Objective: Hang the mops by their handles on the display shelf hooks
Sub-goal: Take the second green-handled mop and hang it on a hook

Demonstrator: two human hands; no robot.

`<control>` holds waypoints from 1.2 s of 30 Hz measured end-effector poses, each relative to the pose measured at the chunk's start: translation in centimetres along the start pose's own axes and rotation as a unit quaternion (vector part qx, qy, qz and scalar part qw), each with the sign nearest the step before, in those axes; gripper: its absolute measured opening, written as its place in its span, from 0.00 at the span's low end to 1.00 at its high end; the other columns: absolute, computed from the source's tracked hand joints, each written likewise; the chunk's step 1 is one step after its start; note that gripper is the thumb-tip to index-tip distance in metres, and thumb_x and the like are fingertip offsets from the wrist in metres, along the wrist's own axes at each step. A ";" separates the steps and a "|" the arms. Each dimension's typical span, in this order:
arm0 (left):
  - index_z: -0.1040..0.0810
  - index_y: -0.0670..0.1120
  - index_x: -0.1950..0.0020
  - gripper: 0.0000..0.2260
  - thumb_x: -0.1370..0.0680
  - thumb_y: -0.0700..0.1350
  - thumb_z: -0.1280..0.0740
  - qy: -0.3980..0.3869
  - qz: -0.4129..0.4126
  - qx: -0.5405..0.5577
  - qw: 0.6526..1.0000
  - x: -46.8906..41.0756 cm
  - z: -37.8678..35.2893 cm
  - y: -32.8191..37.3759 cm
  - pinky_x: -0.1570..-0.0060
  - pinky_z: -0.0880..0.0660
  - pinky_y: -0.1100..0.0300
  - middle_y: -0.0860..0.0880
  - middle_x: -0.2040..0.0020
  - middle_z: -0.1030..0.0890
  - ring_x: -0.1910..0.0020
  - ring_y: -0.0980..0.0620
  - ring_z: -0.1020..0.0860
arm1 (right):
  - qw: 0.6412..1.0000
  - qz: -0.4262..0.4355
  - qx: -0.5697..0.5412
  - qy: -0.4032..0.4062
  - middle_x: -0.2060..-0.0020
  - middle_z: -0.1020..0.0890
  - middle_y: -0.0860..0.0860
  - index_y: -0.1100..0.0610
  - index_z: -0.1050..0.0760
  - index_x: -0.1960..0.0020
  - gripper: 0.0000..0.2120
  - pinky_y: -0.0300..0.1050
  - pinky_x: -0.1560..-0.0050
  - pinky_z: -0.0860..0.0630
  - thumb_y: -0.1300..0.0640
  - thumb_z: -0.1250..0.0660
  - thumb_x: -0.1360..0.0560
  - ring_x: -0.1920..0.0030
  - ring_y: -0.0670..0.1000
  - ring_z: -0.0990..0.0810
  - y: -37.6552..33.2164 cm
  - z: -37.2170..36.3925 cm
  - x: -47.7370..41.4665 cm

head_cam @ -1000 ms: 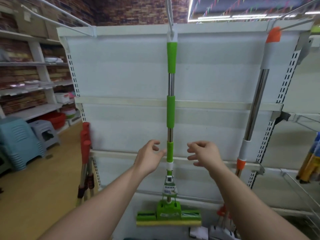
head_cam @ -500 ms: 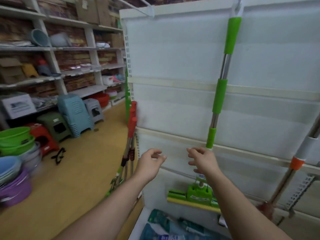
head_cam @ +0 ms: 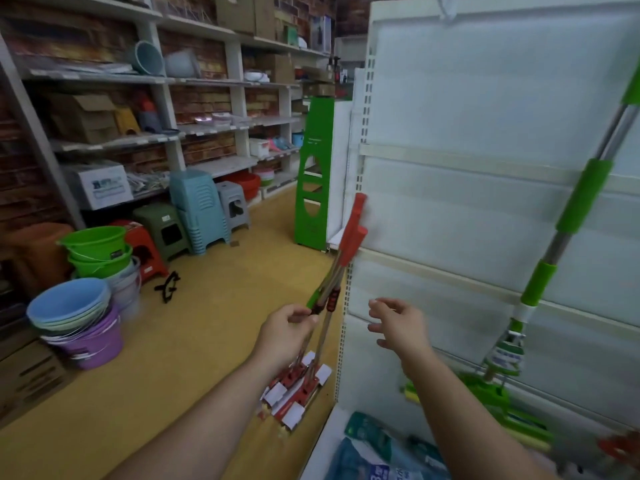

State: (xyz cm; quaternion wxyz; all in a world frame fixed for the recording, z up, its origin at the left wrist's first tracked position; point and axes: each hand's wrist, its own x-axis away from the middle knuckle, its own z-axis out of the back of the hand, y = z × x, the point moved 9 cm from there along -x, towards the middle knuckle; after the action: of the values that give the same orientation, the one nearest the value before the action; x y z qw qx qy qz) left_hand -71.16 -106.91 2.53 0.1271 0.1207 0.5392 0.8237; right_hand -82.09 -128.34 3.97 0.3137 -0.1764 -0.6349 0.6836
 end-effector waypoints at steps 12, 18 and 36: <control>0.21 0.51 0.36 0.12 0.18 0.53 0.31 -0.015 -0.008 -0.041 0.999 -4.0 15.2 -5.6 0.44 0.24 0.49 0.57 0.46 0.22 0.43 0.46 0.18 | 0.998 -0.020 -0.050 0.034 0.46 0.15 0.56 0.59 0.20 0.40 0.10 0.50 0.60 0.20 0.54 0.31 0.18 0.53 0.54 0.14 -0.2 -15.7 0.5; 0.22 0.52 0.37 0.12 0.18 0.53 0.31 -0.013 -0.006 -0.045 0.999 -7.4 18.7 -7.0 0.46 0.26 0.52 0.58 0.45 0.21 0.43 0.47 0.18 | 0.997 -0.031 -0.061 0.043 0.44 0.15 0.56 0.59 0.20 0.39 0.12 0.48 0.60 0.22 0.53 0.30 0.19 0.51 0.56 0.13 -0.1 -20.6 -3.5; 0.20 0.52 0.38 0.11 0.19 0.52 0.30 -0.090 0.002 -0.097 0.991 -31.7 13.9 -7.5 0.42 0.22 0.49 0.56 0.44 0.19 0.45 0.49 0.18 | 0.992 -0.074 -0.067 0.073 0.45 0.15 0.54 0.57 0.19 0.38 0.12 0.47 0.59 0.22 0.53 0.31 0.19 0.53 0.51 0.14 3.0 -27.2 -25.0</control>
State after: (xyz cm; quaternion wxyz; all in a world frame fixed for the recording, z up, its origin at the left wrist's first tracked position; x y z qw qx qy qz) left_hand -36.13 -102.88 -0.95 0.1843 0.1825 0.4432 0.8581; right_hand -46.81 -124.08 -6.44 0.3964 -0.1990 -0.6657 0.6001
